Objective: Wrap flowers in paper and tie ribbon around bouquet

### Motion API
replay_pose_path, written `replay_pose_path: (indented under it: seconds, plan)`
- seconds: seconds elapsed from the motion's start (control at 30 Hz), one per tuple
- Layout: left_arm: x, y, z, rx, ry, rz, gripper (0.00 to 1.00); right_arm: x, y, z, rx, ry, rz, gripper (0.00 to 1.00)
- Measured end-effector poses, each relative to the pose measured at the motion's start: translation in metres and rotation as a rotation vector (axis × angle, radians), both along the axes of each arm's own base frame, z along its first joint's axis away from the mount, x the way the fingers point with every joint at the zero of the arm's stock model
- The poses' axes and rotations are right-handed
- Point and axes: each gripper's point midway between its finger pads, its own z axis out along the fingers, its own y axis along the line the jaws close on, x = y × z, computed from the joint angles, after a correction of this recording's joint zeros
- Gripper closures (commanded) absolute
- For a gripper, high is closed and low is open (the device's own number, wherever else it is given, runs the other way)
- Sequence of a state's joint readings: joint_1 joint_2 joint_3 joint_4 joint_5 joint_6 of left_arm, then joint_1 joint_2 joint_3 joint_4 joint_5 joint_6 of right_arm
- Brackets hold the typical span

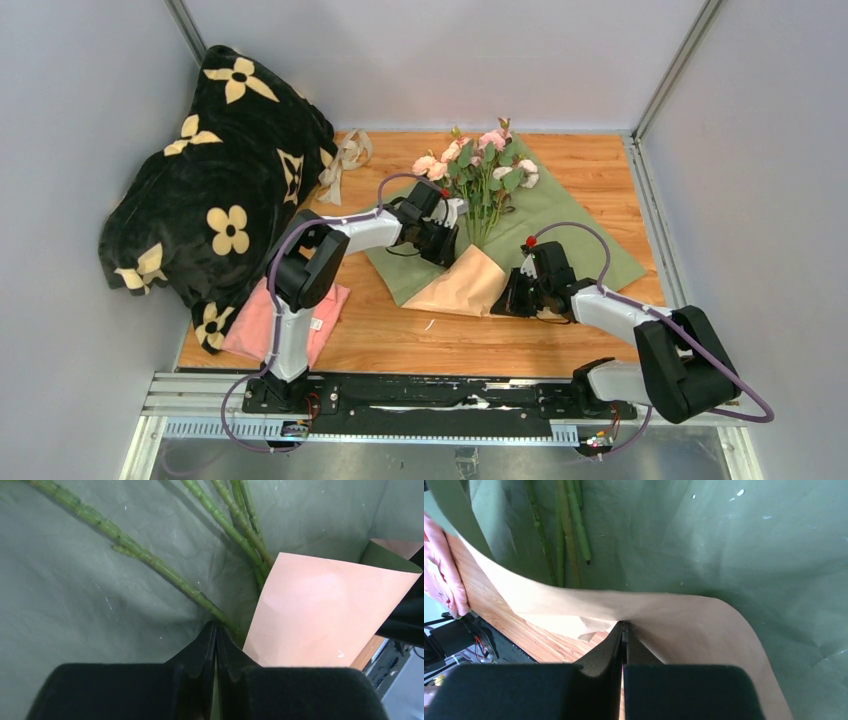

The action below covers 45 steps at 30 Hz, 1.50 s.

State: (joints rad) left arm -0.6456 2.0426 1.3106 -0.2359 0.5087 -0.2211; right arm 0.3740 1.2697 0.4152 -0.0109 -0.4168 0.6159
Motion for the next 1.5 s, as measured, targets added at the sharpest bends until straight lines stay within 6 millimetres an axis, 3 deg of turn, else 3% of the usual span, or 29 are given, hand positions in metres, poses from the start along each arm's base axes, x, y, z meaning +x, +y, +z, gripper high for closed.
replay_pose_path:
  seconds: [0.2, 0.43, 0.5, 0.57, 0.67, 0.77, 0.9, 0.97, 1.0, 1.07, 1.3, 1.37, 1.5]
  plan:
    - [0.002, 0.029, 0.014, 0.081, -0.067, -0.005, 0.74, 0.000, 0.000, 0.000, 0.000, -0.001, 0.000, 1.00]
    - [0.017, 0.051, 0.099, 0.092, -0.348, -0.011, 0.70, 0.000, 0.000, 0.000, -0.001, -0.001, -0.001, 1.00]
    - [0.012, 0.050, 0.117, 0.094, -0.419, -0.033, 0.70, 0.000, 0.000, 0.000, -0.001, -0.001, -0.001, 1.00]
    - [-0.006, 0.041, 0.122, 0.094, -0.460, -0.093, 0.70, 0.000, 0.000, 0.000, -0.003, 0.001, -0.002, 1.00]
    - [-0.049, 0.021, 0.107, 0.093, -0.465, -0.235, 0.70, 0.001, -0.003, 0.001, -0.020, 0.001, -0.012, 1.00]
    - [-0.081, 0.006, 0.071, 0.125, -0.422, -0.352, 0.70, 0.001, -0.011, 0.002, -0.062, -0.003, -0.032, 1.00]
    - [-0.073, 0.010, 0.016, 0.232, -0.353, -0.378, 0.70, -0.001, -0.022, 0.003, -0.116, -0.001, -0.057, 0.99]
    - [-0.069, 0.015, -0.004, 0.276, -0.335, -0.385, 0.70, -0.004, -0.027, 0.003, -0.140, 0.002, -0.068, 0.88]
    - [-0.064, 0.014, -0.002, 0.277, -0.347, -0.378, 0.70, -0.006, -0.031, 0.004, -0.158, 0.005, -0.079, 0.73]
    - [-0.060, 0.014, -0.002, 0.285, -0.365, -0.374, 0.71, -0.011, -0.041, 0.006, -0.194, 0.009, -0.104, 0.59]
    - [-0.059, 0.012, -0.004, 0.277, -0.381, -0.379, 0.71, -0.020, -0.076, 0.043, -0.228, -0.087, -0.342, 0.41]
    - [-0.059, 0.012, -0.004, 0.273, -0.385, -0.379, 0.71, -0.023, -0.086, 0.052, -0.213, -0.112, -0.448, 0.29]
    - [-0.060, 0.011, -0.004, 0.265, -0.386, -0.381, 0.71, -0.033, -0.101, 0.048, -0.119, -0.117, -0.673, 0.24]
